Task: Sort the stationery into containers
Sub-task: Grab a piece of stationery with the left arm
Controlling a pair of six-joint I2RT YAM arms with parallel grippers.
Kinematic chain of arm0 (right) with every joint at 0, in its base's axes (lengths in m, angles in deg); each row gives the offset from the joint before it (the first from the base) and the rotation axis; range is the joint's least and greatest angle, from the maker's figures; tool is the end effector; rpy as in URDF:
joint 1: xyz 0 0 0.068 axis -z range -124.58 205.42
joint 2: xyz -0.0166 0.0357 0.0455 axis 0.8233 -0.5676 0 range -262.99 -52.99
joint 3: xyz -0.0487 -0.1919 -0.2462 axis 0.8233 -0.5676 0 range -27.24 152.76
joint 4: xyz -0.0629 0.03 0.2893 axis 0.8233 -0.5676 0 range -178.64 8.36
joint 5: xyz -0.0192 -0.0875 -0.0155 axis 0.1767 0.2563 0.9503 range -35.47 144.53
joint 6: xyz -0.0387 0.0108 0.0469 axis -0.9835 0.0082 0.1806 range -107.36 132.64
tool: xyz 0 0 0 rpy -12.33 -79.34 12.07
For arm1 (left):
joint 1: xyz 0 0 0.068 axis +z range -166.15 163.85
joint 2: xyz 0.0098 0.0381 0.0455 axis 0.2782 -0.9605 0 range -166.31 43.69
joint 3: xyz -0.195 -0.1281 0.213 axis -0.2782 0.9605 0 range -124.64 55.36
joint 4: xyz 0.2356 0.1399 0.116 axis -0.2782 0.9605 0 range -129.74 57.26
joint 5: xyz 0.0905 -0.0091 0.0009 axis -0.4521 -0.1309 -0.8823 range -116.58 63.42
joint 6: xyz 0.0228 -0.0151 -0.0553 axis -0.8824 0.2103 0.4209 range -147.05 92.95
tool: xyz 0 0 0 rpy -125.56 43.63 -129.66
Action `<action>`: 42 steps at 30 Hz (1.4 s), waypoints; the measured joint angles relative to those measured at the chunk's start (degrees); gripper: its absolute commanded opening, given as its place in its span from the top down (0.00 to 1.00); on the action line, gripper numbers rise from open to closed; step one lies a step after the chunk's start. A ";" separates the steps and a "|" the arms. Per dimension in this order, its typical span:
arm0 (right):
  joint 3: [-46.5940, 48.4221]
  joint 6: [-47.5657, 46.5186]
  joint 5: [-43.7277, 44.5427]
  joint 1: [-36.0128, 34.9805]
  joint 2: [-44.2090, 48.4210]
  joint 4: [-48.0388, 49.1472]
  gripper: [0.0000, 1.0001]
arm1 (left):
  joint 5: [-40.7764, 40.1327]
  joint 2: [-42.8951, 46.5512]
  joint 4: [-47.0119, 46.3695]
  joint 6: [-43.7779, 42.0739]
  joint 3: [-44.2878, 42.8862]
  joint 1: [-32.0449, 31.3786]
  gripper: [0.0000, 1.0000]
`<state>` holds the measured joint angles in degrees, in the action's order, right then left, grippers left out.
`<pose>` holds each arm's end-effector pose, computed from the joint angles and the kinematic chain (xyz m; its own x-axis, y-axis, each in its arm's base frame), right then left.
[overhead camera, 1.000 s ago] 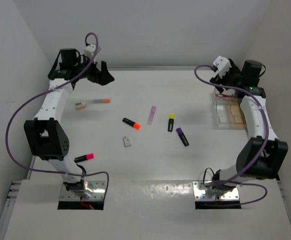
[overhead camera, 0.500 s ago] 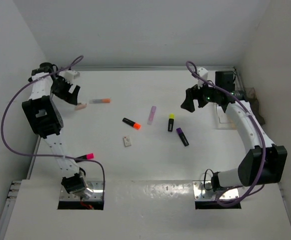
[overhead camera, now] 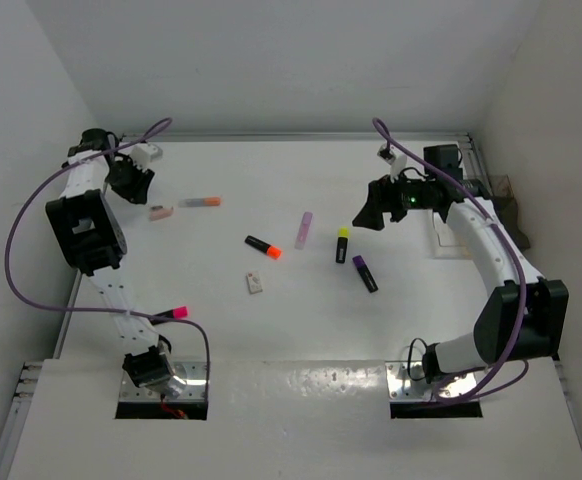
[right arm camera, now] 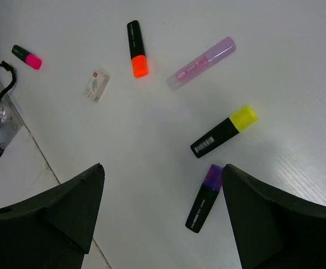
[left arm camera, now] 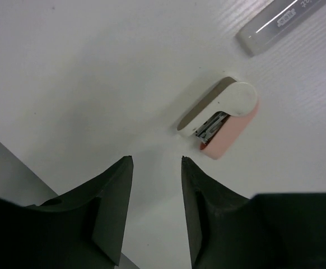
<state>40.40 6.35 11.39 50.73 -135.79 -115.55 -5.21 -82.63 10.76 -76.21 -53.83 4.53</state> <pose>0.3374 0.0597 0.3216 -0.6932 -0.1370 -0.7076 -0.5853 0.6799 0.4418 0.5071 0.1733 0.2272 -0.7165 0.4825 -0.5038 0.5243 0.8489 0.0675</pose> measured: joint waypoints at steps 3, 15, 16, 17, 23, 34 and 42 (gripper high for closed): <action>-0.02 0.33 -0.66 0.00 0.00 0.02 0.17 | 0.59 -0.13 -1.73 -1.18 0.00 0.33 0.59; 0.11 0.57 -1.07 0.00 -1.16 -0.63 0.17 | 5.44 -4.39 0.07 -7.72 -1.27 0.42 0.62; 0.11 0.59 -1.07 0.00 -1.27 -0.74 0.17 | 5.88 -4.55 0.37 -8.09 -1.33 0.42 0.62; 0.11 0.59 -1.07 0.00 -1.36 -0.79 0.17 | 6.29 -4.68 0.55 -8.48 -1.33 0.42 0.63; 0.55 1.01 -1.16 0.00 -2.01 -1.16 0.17 | 7.89 -5.09 1.07 -9.90 -1.46 0.42 0.62; 2.12 1.40 -2.19 0.00 -3.50 -2.58 0.17 | 9.51 -5.88 1.05 -11.72 -2.05 0.24 0.53; 2.36 1.36 -2.75 0.00 -3.54 -3.50 0.17 | 10.56 -5.95 2.19 -13.88 -2.08 0.09 0.64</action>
<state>42.76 7.71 8.64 50.73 -139.33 -119.05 5.34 -88.58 12.94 -90.09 -55.90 4.62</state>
